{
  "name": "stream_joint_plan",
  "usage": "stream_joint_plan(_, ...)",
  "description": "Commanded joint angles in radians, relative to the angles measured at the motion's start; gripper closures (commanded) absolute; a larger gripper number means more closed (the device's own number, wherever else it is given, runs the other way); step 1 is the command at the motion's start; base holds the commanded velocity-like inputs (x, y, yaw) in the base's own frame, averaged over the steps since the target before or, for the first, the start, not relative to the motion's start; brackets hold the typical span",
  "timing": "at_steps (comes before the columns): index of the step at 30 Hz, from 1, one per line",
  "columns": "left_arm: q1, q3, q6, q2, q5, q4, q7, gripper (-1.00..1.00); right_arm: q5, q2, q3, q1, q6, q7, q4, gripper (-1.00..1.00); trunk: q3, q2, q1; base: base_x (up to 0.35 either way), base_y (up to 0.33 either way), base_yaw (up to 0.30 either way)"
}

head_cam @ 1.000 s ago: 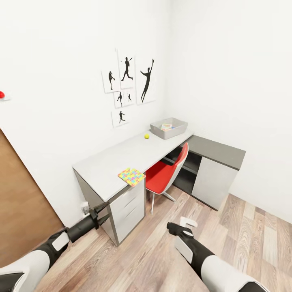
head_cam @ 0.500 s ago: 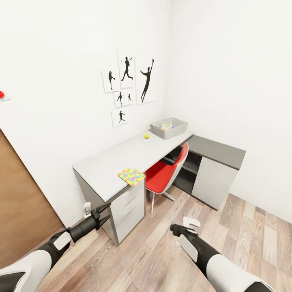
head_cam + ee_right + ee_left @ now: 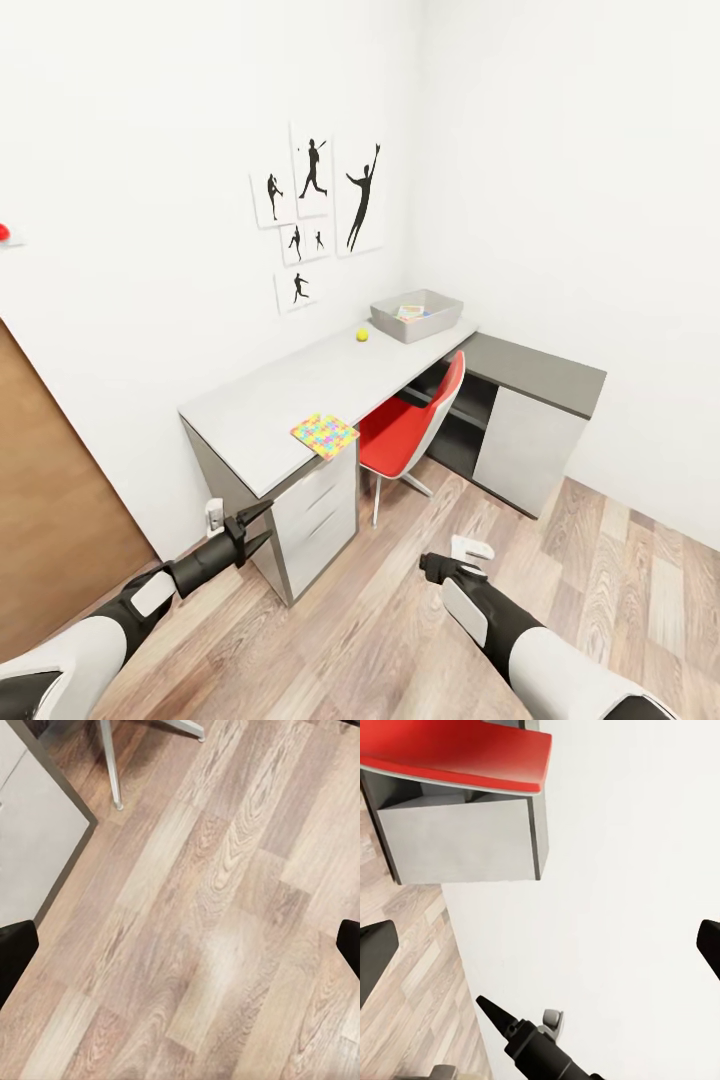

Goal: Put all the toys in the child's room - the three board games (two on the bed and one on the table), the two jigsaw puzzles on the table, and the tennis ball on the table - inside the toy box on the table in the child's room.

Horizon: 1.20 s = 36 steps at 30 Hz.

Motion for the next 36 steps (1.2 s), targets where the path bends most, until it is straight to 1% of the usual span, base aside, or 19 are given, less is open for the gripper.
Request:
stream_joint_plan(1, -0.001, 0.008, 0.009, 0.0, -0.005, 0.0, -0.003, -1.0, -0.005, -0.001, 0.009, -0.001, 0.005, -0.008, -0.002, -1.0, -0.005, -0.009, 0.004, 0.0, 0.0, 0.0)
stream_joint_plan(11, -0.001, 0.008, 0.008, 0.003, -0.005, 0.0, -0.008, -1.0, -0.005, 0.006, 0.009, -0.002, 0.006, -0.01, -0.003, -1.0, -0.037, -0.079, 0.043, 0.0, 0.0, 0.0)
stream_joint_plan(15, -0.002, 0.008, 0.006, 0.005, -0.005, -0.001, -0.012, -1.0, -0.009, 0.003, 0.007, -0.003, 0.025, -0.009, -0.035, -1.0, -0.049, -0.107, 0.058, 0.0, 0.0, 0.0)
stream_joint_plan(18, -0.005, 0.008, 0.007, 0.001, -0.005, -0.001, -0.009, -1.0, -0.016, 0.0, 0.001, -0.002, 0.109, 0.004, -0.125, -1.0, -0.059, -0.128, 0.07, 0.0, 0.0, 0.0)
stream_joint_plan(21, -0.007, 0.009, 0.008, -0.003, -0.005, -0.002, -0.005, -1.0, -0.017, -0.005, -0.001, 0.0, 0.215, 0.064, -0.256, -1.0, -0.068, -0.149, 0.081, 0.0, 0.0, 0.0)
stream_joint_plan(23, -0.009, 0.009, 0.008, -0.003, -0.005, -0.002, -0.003, -1.0, -0.018, -0.019, -0.001, 0.001, 0.244, 0.103, -0.294, -1.0, -0.074, -0.163, 0.089, 0.0, 0.0, 0.0)
stream_joint_plan(25, -0.01, 0.008, 0.008, -0.003, -0.005, -0.002, -0.002, -1.0, -0.023, -0.057, -0.001, 0.001, 0.265, 0.165, -0.321, -1.0, -0.08, -0.177, 0.096, 0.0, 0.0, 0.0)
stream_joint_plan(26, -0.011, 0.009, 0.008, -0.003, -0.006, -0.002, -0.002, -1.0, -0.026, -0.068, -0.001, 0.001, 0.268, 0.185, -0.325, -1.0, -0.084, -0.184, 0.1, 0.0, 0.0, 0.0)
stream_joint_plan(27, -0.011, 0.009, 0.007, -0.003, -0.006, -0.002, -0.002, -1.0, -0.034, -0.089, -0.002, 0.001, 0.272, 0.23, -0.331, -1.0, -0.087, -0.191, 0.104, 0.0, 0.0, 0.0)
stream_joint_plan(28, -0.011, 0.009, 0.007, -0.003, -0.006, -0.002, -0.002, -1.0, -0.04, -0.098, -0.002, 0.001, 0.273, 0.255, -0.333, -1.0, -0.09, -0.198, 0.108, 0.0, 0.0, 0.0)
stream_joint_plan(30, -0.011, 0.008, 0.007, -0.003, -0.006, -0.002, -0.001, -1.0, -0.08, -0.136, -0.002, 0.001, 0.277, 0.361, -0.333, -1.0, -0.096, -0.212, 0.116, 0.0, 0.0, 0.0)
stream_joint_plan(31, -0.011, 0.008, 0.008, -0.003, -0.006, -0.002, -0.001, -1.0, -0.093, -0.147, -0.002, 0.001, 0.277, 0.389, -0.332, -1.0, -0.099, -0.219, 0.119, 0.0, 0.0, 0.0)
stream_joint_plan(33, -0.012, 0.008, 0.008, -0.001, -0.006, -0.002, -0.001, -1.0, -0.145, -0.198, -0.003, 0.001, 0.278, 0.499, -0.31, -1.0, -0.106, -0.233, 0.127, 0.0, 0.0, 0.0)
stream_joint_plan(34, -0.012, 0.008, 0.008, -0.001, -0.006, -0.002, -0.001, -1.0, -0.156, -0.213, -0.003, 0.001, 0.278, 0.525, -0.301, -1.0, -0.109, -0.24, 0.131, 0.0, 0.0, 0.0)
stream_joint_plan(35, -0.012, 0.008, 0.008, -0.001, -0.006, -0.002, -0.001, -1.0, -0.176, -0.238, -0.003, 0.001, 0.277, 0.571, -0.282, -1.0, -0.112, -0.247, 0.135, 0.0, 0.0, 0.0)
stream_joint_plan(36, -0.012, 0.008, 0.008, -0.001, -0.006, -0.002, -0.001, -1.0, -0.185, -0.25, -0.003, 0.001, 0.277, 0.593, -0.272, -1.0, -0.115, -0.254, 0.139, 0.0, 0.0, 0.0)
